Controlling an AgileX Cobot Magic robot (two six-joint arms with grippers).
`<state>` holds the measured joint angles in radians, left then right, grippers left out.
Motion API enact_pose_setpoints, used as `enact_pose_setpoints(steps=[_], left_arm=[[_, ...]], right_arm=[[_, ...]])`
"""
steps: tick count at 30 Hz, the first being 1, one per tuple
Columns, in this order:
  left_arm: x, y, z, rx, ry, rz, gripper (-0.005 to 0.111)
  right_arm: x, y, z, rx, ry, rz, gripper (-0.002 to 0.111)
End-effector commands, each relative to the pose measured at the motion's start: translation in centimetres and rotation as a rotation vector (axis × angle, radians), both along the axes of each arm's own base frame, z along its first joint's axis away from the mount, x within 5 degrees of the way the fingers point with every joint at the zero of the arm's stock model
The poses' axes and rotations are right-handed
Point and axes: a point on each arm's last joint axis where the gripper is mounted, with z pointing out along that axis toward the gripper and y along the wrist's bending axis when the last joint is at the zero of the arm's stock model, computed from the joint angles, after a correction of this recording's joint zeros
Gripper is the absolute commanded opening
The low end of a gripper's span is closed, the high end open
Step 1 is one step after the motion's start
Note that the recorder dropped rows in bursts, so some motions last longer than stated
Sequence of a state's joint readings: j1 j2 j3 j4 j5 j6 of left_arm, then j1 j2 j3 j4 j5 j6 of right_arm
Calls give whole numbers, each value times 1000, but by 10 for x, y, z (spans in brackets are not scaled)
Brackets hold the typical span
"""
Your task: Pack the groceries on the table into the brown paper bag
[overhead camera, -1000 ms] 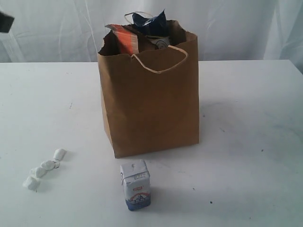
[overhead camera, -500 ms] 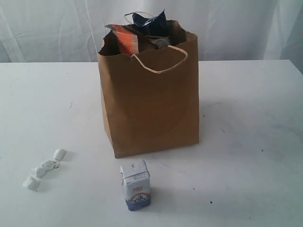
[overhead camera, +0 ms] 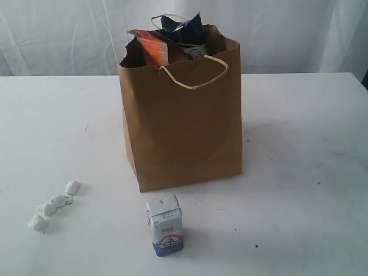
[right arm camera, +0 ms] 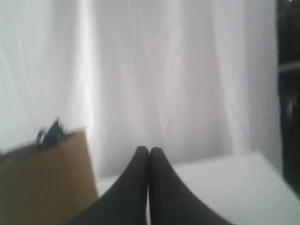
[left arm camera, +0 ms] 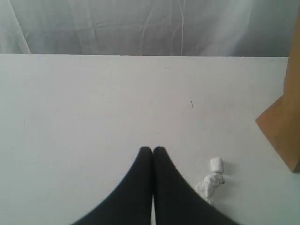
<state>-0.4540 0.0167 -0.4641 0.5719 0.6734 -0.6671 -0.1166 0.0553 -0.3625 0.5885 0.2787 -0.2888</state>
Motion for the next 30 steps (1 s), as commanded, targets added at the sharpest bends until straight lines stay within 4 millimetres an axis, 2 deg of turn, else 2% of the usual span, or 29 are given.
enact_pose_setpoints(steps=[1, 3, 5, 10, 12, 15, 18, 22, 26, 30], left_arm=[[1, -3, -8, -29, -3, -18, 0], [6, -8, -9, -14, -45, -53, 0], [13, -13, -14, 57, -85, -95, 0], [23, -6, -41, 477, -38, -73, 0], [24, -5, -48, 482, 1, -62, 0], [26, -10, -54, 416, 0, -85, 0], [27, -18, -54, 287, -46, -127, 0], [28, -26, -65, 130, -12, -163, 0], [31, -31, -81, 90, -10, -197, 0], [34, -38, -90, -4, -57, -234, 0]], right_arm=[[-6, -18, 24, 29, -284, -193, 0], [2, -23, 29, 41, -306, -241, 0], [21, -28, 27, 59, -246, -264, 0], [76, -38, 22, 325, -94, -259, 0], [96, -41, 19, 412, -40, -264, 0], [124, -44, 8, 410, 70, -283, 0], [148, -45, -13, 312, 210, -283, 0], [169, -41, -40, -7, 397, -227, 0], [180, -42, -56, -243, 486, -200, 0], [183, -42, -63, -456, 530, -170, 0]])
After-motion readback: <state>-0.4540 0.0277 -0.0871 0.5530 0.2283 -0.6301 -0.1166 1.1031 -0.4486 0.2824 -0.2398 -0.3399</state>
